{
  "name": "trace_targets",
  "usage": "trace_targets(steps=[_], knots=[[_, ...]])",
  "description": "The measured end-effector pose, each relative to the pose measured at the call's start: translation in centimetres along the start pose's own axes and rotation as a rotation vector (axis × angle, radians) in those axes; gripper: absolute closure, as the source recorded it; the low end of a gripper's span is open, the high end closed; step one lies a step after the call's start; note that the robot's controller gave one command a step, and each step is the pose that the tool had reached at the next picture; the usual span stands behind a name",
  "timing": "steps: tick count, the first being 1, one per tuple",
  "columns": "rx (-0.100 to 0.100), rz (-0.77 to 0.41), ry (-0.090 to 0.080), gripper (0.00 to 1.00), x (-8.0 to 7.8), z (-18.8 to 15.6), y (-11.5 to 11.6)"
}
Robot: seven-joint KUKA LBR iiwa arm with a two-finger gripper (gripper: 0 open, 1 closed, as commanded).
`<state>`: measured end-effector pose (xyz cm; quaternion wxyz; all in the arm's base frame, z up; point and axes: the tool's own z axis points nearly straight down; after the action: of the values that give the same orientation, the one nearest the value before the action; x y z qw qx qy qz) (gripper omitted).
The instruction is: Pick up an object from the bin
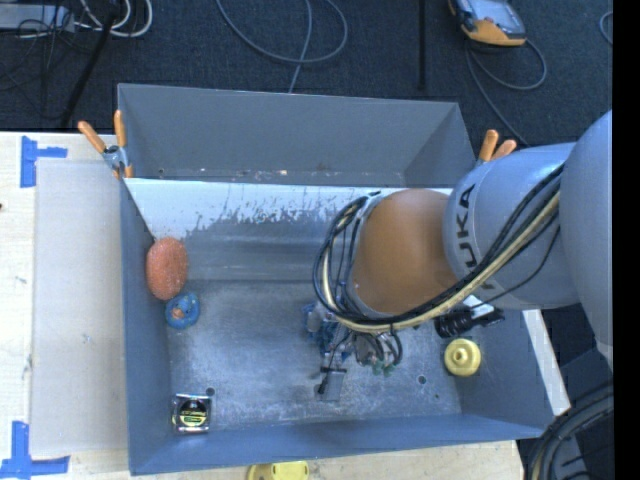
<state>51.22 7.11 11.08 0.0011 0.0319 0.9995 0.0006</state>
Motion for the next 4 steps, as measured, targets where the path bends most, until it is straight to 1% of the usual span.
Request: trace_targets(steps=[1,2,3,4], knots=[[0.002,-0.122,0.007,0.0,-0.2,0.3,-3.4],[0.001,-0.168,-0.001,0.0,-4.3,0.1,-7.8],[0.0,-0.254,-0.001,0.0,-4.1,3.6,-11.0],[0.001,0.007,-0.001,1.0,-10.0,4.0,-14.7]])
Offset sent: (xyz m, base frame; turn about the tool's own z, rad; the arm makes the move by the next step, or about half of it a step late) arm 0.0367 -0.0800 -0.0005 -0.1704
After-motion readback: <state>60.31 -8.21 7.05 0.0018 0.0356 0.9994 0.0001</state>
